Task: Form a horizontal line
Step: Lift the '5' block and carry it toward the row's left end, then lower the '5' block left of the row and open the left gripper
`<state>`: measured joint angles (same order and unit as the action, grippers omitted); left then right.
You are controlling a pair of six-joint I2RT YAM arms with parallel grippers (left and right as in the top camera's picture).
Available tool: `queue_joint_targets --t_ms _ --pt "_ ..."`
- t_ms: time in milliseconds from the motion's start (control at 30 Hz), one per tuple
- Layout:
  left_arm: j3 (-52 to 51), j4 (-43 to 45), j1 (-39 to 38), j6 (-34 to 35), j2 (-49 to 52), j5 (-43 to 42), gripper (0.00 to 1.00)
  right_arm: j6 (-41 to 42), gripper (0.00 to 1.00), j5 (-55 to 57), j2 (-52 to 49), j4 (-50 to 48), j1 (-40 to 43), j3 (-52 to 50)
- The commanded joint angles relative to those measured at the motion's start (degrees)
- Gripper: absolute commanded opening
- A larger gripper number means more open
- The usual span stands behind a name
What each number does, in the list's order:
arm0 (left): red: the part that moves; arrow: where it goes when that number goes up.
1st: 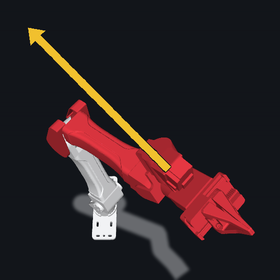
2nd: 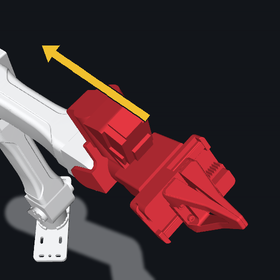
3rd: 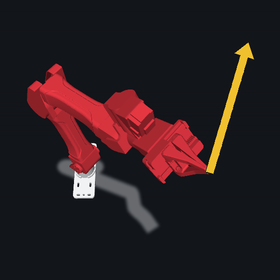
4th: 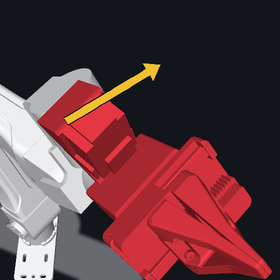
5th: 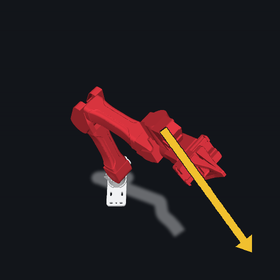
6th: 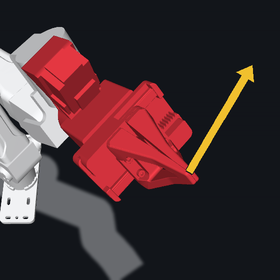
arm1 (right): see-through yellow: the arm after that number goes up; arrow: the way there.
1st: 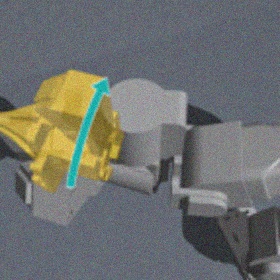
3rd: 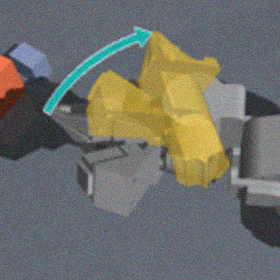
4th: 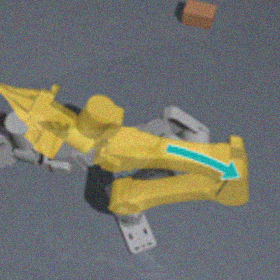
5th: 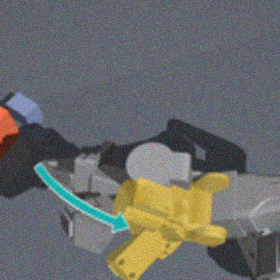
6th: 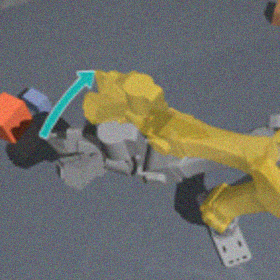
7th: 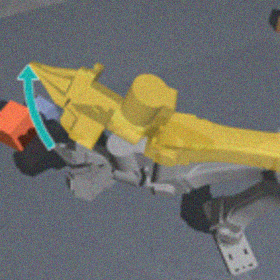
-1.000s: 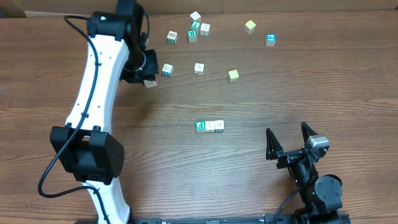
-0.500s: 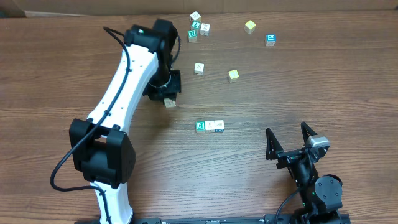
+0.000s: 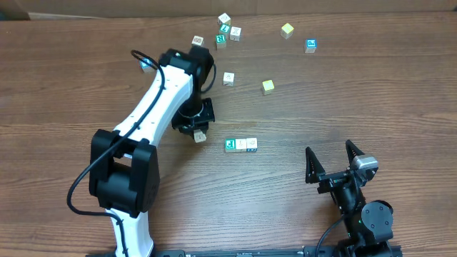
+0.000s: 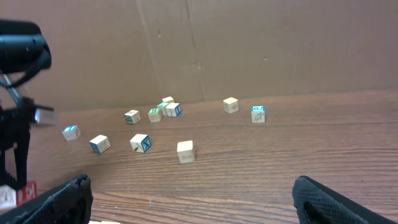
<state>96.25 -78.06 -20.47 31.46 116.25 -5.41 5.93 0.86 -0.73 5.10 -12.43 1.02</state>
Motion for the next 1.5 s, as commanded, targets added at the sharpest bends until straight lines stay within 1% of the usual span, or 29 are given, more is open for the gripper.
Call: queue_joint_targets --t_ms 0,167,467,1233,1467 --pt "-3.6 1.7 -1.0 5.2 -1.9 -0.5 0.18 -0.2 1.0 0.1 0.6 -0.4 -0.3 -0.5" --pt "-7.1 5.4 -1.5 6.5 -1.9 -0.6 0.17 -0.2 1.0 0.1 0.6 -0.4 -0.3 -0.5" --pt "-9.6 9.2 -2.5 6.5 -1.9 -0.6 0.18 -0.2 1.0 0.1 0.6 -0.4 -0.3 -0.5" --pt "-9.7 9.8 -4.3 6.5 -1.9 -0.2 0.22 -0.2 1.0 0.1 0.6 -0.4 -0.3 -0.5" --pt "-9.7 9.5 -4.4 6.5 -1.9 -0.2 0.21 -0.2 1.0 0.1 0.6 -0.4 -0.3 -0.5"
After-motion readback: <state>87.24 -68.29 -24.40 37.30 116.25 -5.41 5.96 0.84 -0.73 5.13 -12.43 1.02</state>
